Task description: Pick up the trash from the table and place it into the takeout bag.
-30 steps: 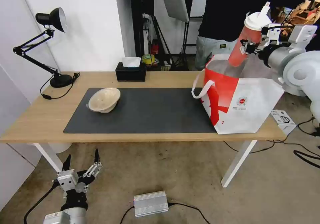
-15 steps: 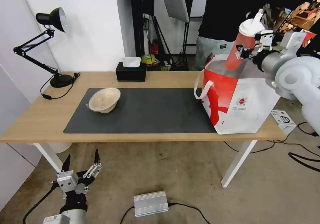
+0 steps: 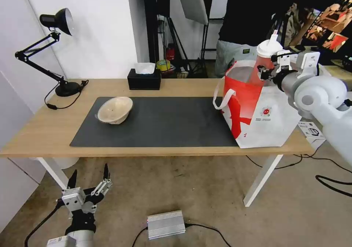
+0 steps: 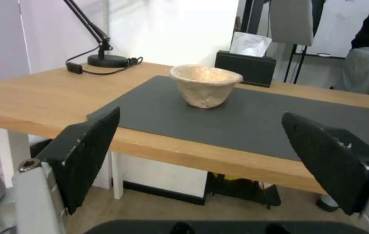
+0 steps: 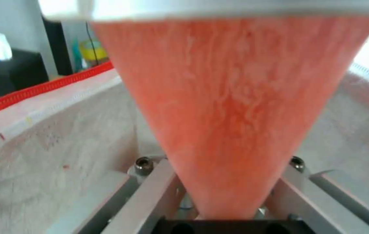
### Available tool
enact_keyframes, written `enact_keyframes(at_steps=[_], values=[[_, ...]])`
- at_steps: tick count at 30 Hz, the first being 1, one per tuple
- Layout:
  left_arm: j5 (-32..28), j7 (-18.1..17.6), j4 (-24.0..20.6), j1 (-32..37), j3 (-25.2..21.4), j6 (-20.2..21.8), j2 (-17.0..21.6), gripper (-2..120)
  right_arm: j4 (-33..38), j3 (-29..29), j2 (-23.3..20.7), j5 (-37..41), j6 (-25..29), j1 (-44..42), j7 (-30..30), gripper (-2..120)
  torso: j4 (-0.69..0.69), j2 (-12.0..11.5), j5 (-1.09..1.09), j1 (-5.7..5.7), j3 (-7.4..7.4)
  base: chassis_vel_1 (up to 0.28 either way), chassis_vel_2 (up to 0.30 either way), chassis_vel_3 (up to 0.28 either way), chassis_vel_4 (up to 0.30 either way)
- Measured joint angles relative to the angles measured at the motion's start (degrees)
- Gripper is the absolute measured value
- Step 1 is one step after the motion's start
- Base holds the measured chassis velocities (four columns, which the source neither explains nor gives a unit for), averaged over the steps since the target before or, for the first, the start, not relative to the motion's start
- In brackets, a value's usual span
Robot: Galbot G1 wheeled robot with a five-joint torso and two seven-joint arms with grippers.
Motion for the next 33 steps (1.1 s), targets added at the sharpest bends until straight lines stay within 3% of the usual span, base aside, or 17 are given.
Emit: enact_keyframes(at_steps=[5,20,28,33], values=[[0.0,0.0,0.1,0.0,0.0,0.1,0.2,100,0.2,-2.9,-1.7,0.5,-3.9,5.0,-0.3,3,0.01,0.0,-0.01,0.00,0.00,0.000,0.000,0.000,0.000],[-0.1,0.0,-0.5,0.2,-0.1,0.1,0.3,100,-2.1,-15.6,-4.3,2.5,-4.2,17.9,-2.2,3,0.01,0.0,0.00,0.00,0.00,0.000,0.000,0.000,0.000],[-0.1,0.0,-0.8,0.5,-0.1,0.1,0.2,100,-3.2,-25.2,-4.8,4.3,-4.2,25.3,-2.8,3,0.01,0.0,0.00,0.00,0.00,0.000,0.000,0.000,0.000],[-0.1,0.1,-0.8,0.6,-0.1,0.1,0.2,100,-3.1,-27.8,-5.3,4.6,-4.1,26.8,-2.9,3,0.01,0.0,0.00,0.00,0.00,0.000,0.000,0.000,0.000]])
